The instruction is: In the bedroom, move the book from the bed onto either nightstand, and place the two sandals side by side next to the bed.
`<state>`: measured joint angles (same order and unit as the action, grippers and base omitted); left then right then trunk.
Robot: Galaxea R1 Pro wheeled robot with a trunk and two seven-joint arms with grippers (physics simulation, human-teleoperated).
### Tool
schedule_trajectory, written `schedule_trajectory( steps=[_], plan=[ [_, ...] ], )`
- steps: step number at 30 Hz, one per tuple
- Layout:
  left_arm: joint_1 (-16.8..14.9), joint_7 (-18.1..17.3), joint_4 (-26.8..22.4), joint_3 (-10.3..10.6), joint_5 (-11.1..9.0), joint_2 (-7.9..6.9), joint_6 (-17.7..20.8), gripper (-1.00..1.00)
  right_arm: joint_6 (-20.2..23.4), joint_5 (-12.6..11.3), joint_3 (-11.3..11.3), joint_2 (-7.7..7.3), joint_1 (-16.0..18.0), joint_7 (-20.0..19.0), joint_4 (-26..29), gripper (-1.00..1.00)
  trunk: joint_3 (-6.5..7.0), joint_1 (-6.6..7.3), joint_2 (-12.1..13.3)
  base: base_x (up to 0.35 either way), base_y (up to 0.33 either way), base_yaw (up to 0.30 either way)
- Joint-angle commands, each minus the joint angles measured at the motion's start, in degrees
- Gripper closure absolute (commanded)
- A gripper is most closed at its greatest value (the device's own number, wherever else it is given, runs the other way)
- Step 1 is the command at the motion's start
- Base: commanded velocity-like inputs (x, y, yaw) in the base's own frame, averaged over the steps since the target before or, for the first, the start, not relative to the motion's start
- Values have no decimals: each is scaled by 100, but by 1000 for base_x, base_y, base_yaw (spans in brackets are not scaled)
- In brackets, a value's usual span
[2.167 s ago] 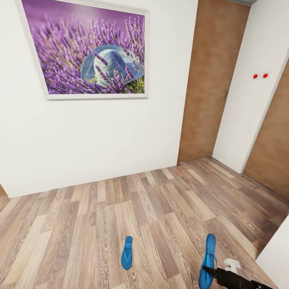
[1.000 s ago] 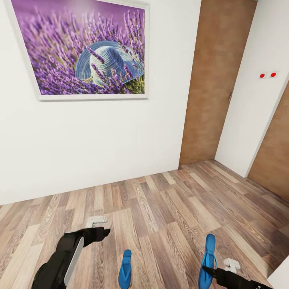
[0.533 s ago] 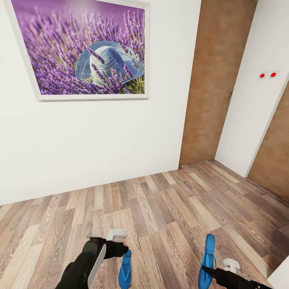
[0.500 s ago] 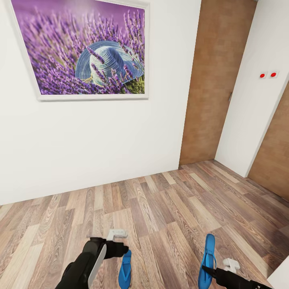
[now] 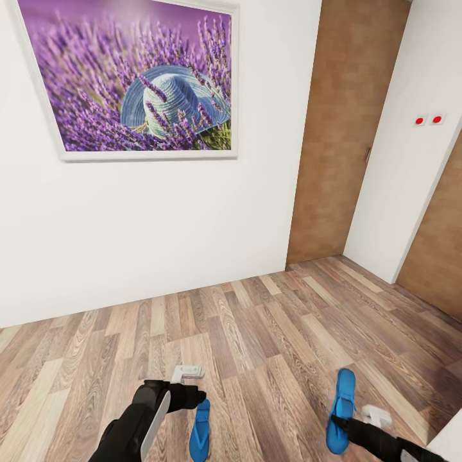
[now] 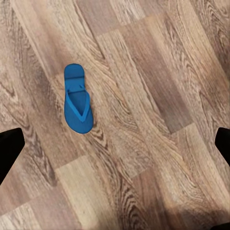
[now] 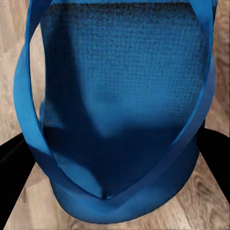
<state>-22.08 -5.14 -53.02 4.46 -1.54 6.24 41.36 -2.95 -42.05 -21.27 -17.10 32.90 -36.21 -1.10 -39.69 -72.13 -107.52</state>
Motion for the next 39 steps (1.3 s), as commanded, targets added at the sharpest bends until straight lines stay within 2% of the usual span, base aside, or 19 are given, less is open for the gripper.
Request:
schedule_trajectory(
  steps=[1,2,3,5,6,8,10,16,21,23,34,39],
  plan=[
    [-2,-4,-7,3,-13,3,29,-100,-37,-3,-90,-5,7,325,276,100,-6,1,-3,0,0,0],
    [-4,-4,-7,6,-13,5,29,-100,-41,3,-86,-5,10,660,633,100,-6,1,-3,0,0,0],
    [-3,-4,-7,7,-13,6,29,-100,-42,5,-85,-6,11,834,818,100,-6,1,-3,0,0,0],
    [-2,0,-7,9,-13,11,30,-100,-47,14,-78,-10,17,1578,1498,100,-6,1,-3,0,0,0],
    [-1,-2,-7,10,-13,14,30,-100,-68,18,-74,-11,26,2091,1929,100,-6,1,-3,0,0,0],
    [0,-1,-7,10,-13,16,30,-100,-87,20,-72,-12,35,2565,2466,100,-6,1,-3,0,0,0],
    [-2,5,-7,13,-13,17,30,-100,-101,24,-73,-7,39,2783,2882,100,-6,1,-3,0,0,0],
    [1,12,-7,16,-24,18,30,-100,-246,29,-79,3,41,2922,3401,100,-6,1,-3,0,0,0],
    [2,13,-7,16,-38,22,37,-100,-1568,34,-95,12,41,2934,3410,100,-6,1,-3,0,0,0],
    [-1,13,-7,18,-39,24,31,-100,-1942,31,-76,12,41,2935,3393,100,-6,1,-3,0,0,0],
    [2,5,-7,20,-41,26,37,-100,-2105,-15,-46,5,41,2935,3404,100,-6,1,-3,0,0,0],
    [2,4,-7,20,-40,26,36,-100,-2112,-18,-44,5,41,2935,3398,100,-96,-109,-203,0,0,0]
  ],
)
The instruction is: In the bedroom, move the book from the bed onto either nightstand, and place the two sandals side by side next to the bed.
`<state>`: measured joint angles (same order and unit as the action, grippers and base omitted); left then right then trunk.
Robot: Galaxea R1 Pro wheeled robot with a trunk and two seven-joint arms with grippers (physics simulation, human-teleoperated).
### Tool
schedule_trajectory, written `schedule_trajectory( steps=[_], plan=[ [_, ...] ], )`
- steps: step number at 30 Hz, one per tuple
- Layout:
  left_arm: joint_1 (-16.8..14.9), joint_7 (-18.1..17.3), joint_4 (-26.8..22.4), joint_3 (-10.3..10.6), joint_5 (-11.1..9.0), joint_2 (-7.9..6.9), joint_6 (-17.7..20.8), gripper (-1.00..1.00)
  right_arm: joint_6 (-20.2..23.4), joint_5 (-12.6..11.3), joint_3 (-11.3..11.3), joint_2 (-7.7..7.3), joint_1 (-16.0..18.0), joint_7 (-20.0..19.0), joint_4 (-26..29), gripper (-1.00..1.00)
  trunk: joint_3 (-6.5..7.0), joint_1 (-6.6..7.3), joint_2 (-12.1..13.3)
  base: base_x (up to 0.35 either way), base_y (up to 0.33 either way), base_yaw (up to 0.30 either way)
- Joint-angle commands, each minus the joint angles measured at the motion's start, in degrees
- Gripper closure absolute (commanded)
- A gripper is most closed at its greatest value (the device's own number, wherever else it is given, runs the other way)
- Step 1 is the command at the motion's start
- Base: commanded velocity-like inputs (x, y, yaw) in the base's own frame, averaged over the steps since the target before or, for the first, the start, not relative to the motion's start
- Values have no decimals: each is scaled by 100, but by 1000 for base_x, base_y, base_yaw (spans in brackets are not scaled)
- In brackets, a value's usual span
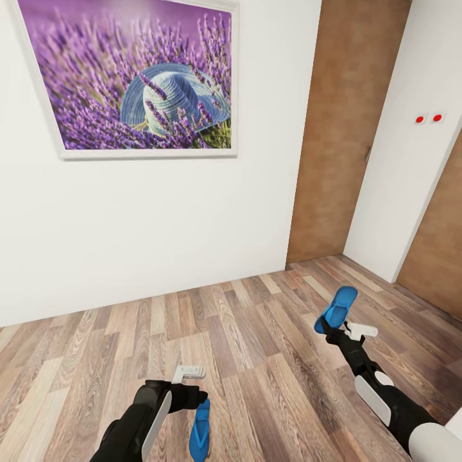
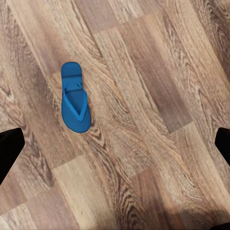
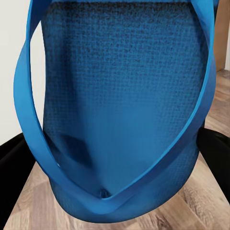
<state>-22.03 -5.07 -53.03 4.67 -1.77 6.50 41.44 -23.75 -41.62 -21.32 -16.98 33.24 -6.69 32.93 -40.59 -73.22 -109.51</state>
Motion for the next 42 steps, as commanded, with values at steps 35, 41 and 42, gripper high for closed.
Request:
schedule_trajectory(
  steps=[35,41,42],
  plan=[
    [-3,-11,-6,-1,-17,0,22,-100,-34,-56,-48,1,8,-16,-6,100,-635,-769,-1408,0,0,0],
    [-3,-9,-6,-1,-17,0,22,-100,-34,-56,-48,2,8,-16,-6,100,-742,-900,-1649,0,0,0],
    [-3,-10,-6,-3,-17,0,22,-100,-34,-56,-48,2,8,-16,-6,100,-760,-922,-1689,0,0,0]
  ],
)
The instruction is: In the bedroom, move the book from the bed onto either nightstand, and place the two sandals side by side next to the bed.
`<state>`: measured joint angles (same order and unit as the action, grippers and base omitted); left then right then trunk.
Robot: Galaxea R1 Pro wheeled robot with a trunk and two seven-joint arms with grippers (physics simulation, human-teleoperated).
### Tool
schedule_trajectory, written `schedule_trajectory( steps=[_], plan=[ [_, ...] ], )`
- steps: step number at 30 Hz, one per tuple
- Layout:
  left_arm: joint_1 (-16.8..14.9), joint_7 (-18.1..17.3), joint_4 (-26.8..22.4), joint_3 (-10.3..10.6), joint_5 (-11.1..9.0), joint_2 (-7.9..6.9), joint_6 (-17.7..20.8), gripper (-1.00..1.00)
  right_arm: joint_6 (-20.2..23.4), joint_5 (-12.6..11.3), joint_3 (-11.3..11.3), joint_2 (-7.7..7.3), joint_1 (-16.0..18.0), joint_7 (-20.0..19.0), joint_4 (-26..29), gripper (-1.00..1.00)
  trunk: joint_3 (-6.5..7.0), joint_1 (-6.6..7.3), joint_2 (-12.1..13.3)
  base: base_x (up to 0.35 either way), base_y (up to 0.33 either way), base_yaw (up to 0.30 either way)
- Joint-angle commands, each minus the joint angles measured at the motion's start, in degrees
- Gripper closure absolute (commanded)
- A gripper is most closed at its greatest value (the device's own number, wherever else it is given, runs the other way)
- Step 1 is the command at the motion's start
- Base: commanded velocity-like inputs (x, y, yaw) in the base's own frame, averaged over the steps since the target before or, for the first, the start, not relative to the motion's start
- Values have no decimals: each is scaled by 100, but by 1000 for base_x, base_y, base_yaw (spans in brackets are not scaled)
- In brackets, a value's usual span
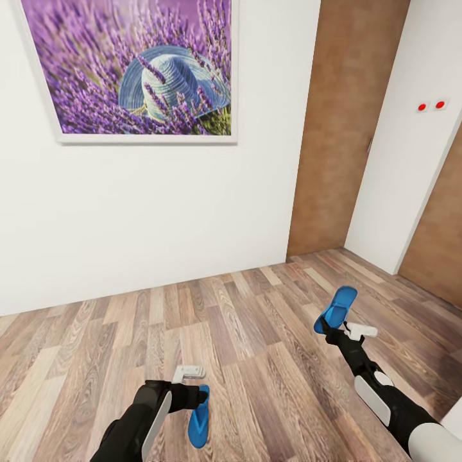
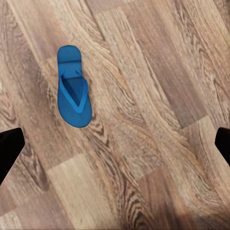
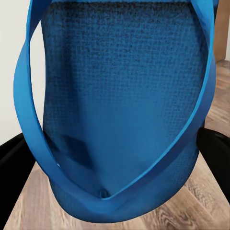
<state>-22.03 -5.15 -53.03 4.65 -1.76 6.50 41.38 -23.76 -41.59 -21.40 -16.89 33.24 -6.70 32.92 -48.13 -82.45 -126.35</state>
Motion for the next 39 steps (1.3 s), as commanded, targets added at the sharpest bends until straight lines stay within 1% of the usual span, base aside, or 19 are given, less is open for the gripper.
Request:
schedule_trajectory(
  steps=[1,20,22,25,26,28,30,33,35,39],
  plan=[
    [-3,-3,-6,-2,-17,0,28,-100,-32,-60,-39,-7,7,-15,-5,100,-24,-22,-44,0,0,0],
    [-3,4,-6,-2,-17,-6,20,-100,-39,-60,-21,-14,7,-5,-14,100,-365,-439,-806,0,0,0],
    [-3,2,-6,0,-17,-3,20,-100,-40,-60,12,-15,7,67,-31,100,-401,-483,-886,0,0,0],
    [-3,2,-3,1,-17,-1,20,-100,-47,-60,42,-15,7,287,-49,100,-455,-549,-1007,0,0,0],
    [-3,3,-2,1,-17,0,20,-100,-74,-60,48,-16,7,340,-52,100,-455,-549,-1007,0,0,0],
    [-3,0,-4,1,-17,0,20,-100,-242,-60,53,-16,7,400,-54,100,-455,-549,-1007,0,0,0],
    [-3,3,-5,1,-17,0,20,-100,-582,-60,56,-16,7,424,-56,100,-455,-549,-1007,0,0,0],
    [-3,0,-6,1,-17,0,20,-100,-978,-60,57,-16,7,436,-57,100,-455,-549,-1007,0,0,0],
    [-3,-1,-6,1,-17,0,20,-100,-1115,-60,55,-16,7,439,-58,100,-455,-549,-1007,0,0,0],
    [-3,1,-6,1,-17,0,20,-100,-1194,-60,54,-13,7,441,-58,100,-455,-549,-1007,0,0,0]
  ],
)
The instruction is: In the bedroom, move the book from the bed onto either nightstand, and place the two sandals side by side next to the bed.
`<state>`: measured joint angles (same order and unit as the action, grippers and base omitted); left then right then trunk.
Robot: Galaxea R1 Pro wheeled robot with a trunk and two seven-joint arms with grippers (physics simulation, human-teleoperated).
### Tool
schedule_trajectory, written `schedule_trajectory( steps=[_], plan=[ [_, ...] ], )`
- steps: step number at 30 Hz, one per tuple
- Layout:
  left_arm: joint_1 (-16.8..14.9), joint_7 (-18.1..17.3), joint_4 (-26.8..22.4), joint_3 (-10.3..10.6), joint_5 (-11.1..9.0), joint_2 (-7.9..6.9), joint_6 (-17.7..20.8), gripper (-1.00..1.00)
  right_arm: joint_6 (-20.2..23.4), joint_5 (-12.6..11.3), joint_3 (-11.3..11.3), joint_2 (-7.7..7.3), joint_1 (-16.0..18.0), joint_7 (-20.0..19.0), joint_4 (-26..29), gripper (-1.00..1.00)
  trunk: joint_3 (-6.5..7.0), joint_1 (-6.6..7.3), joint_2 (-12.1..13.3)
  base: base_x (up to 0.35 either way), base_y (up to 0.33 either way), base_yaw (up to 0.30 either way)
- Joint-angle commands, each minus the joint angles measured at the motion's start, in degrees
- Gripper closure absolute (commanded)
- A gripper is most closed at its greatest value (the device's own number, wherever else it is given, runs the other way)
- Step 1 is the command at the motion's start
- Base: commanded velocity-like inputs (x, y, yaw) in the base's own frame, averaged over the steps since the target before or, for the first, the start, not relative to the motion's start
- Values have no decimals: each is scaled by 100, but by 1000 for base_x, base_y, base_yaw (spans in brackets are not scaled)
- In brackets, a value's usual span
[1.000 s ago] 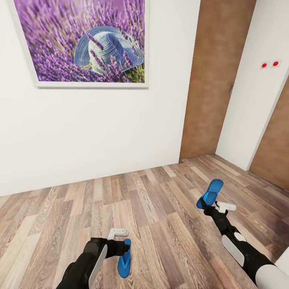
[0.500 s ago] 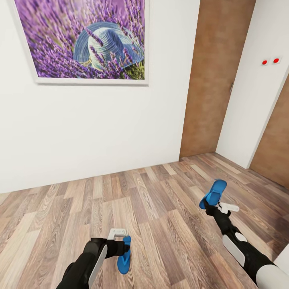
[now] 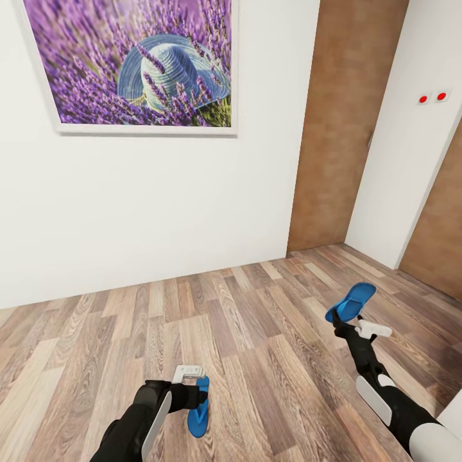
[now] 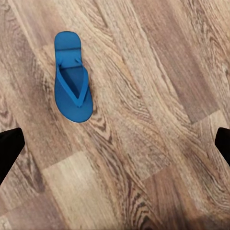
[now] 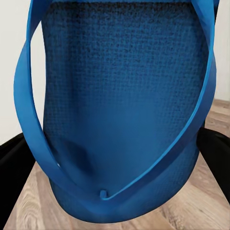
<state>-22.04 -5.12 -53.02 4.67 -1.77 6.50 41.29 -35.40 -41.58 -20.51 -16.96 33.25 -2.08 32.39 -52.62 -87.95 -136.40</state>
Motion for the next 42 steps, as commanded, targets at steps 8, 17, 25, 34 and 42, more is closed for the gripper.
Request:
schedule_trajectory(
  steps=[8,17,25,34,42],
  plan=[
    [-2,-6,-5,-1,-16,0,29,-100,-45,-61,-40,-1,6,-27,-15,100,-114,-131,-243,0,0,0],
    [-2,-3,-3,-1,-16,0,29,-100,-46,-56,-41,0,6,-28,-39,100,-275,-328,-604,0,0,0],
    [-2,-4,46,-1,-16,0,21,-100,-46,-53,-41,0,6,-29,-92,100,-444,-388,-692,0,0,0],
    [-2,106,55,-7,12,0,-200,-100,-46,-52,-41,0,6,-28,-304,100,-621,-408,-703,0,0,0],
    [-2,1030,41,-22,-28,0,-619,-100,-46,-52,-41,0,6,-28,-312,100,-621,-408,-703,0,0,0]
  ],
)
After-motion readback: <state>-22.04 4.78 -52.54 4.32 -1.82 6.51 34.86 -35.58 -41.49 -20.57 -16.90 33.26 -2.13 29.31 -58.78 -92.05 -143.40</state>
